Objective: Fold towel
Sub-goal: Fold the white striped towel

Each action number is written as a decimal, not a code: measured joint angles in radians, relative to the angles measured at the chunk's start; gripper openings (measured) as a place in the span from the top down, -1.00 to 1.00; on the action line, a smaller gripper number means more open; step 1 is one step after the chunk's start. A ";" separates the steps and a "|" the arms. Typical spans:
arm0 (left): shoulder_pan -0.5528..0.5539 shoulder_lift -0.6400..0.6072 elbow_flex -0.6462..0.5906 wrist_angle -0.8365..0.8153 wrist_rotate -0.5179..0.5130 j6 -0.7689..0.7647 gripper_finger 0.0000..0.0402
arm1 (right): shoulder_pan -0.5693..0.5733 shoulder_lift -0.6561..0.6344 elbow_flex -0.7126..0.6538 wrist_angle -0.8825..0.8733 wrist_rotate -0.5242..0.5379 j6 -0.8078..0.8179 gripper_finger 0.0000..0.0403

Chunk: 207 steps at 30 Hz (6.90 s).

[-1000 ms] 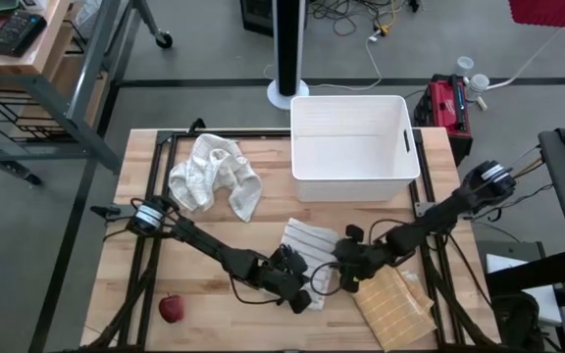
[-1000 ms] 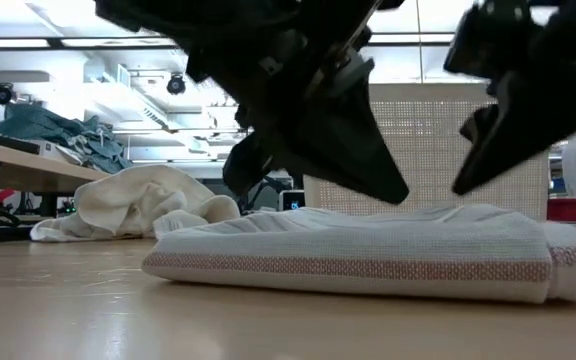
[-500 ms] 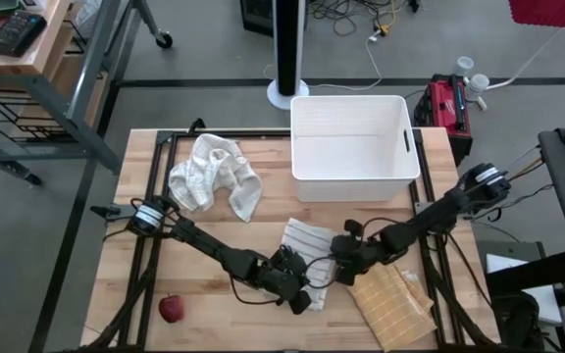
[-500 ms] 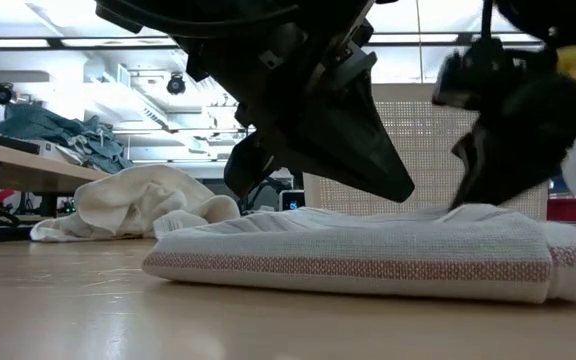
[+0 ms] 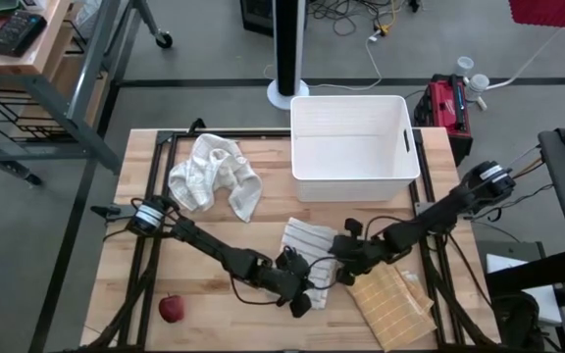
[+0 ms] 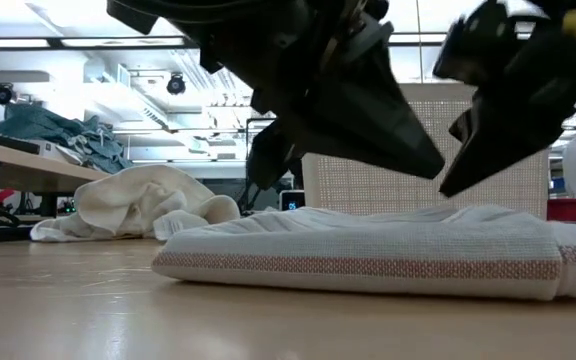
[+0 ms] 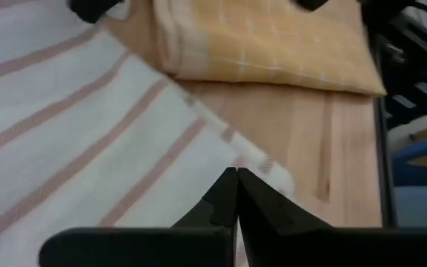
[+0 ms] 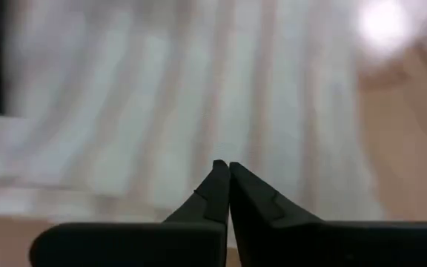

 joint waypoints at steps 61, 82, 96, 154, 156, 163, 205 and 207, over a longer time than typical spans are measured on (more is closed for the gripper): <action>0.083 0.049 0.000 0.037 0.198 0.029 1.00 | -0.009 0.124 0.084 0.055 -0.495 0.021 1.00; 0.083 0.021 -0.120 -0.162 -0.033 -0.334 1.00 | -0.021 -0.276 0.132 -0.391 -0.115 -0.016 1.00; 0.084 -0.084 -0.049 -0.101 -0.107 -0.109 1.00 | -0.021 -0.084 0.130 -0.273 -0.196 -0.040 1.00; 0.157 -0.304 -0.499 -0.011 -0.293 -0.181 1.00 | -0.260 0.115 0.161 -0.354 -0.148 -0.002 1.00; 0.157 -0.304 -0.502 -0.012 -0.288 -0.185 1.00 | -0.264 0.140 0.161 -0.319 -0.170 -0.006 1.00; 0.157 -0.304 -0.501 -0.012 -0.209 -0.230 1.00 | -0.265 0.209 0.161 -0.164 -0.199 -0.041 1.00; 0.132 -0.389 -0.487 -0.244 -0.347 -0.359 1.00 | -0.079 0.200 0.257 -0.059 -0.304 -0.156 1.00; 0.132 -0.389 -0.500 -0.244 -0.339 -0.378 1.00 | -0.081 0.226 0.257 -0.059 -0.307 -0.161 1.00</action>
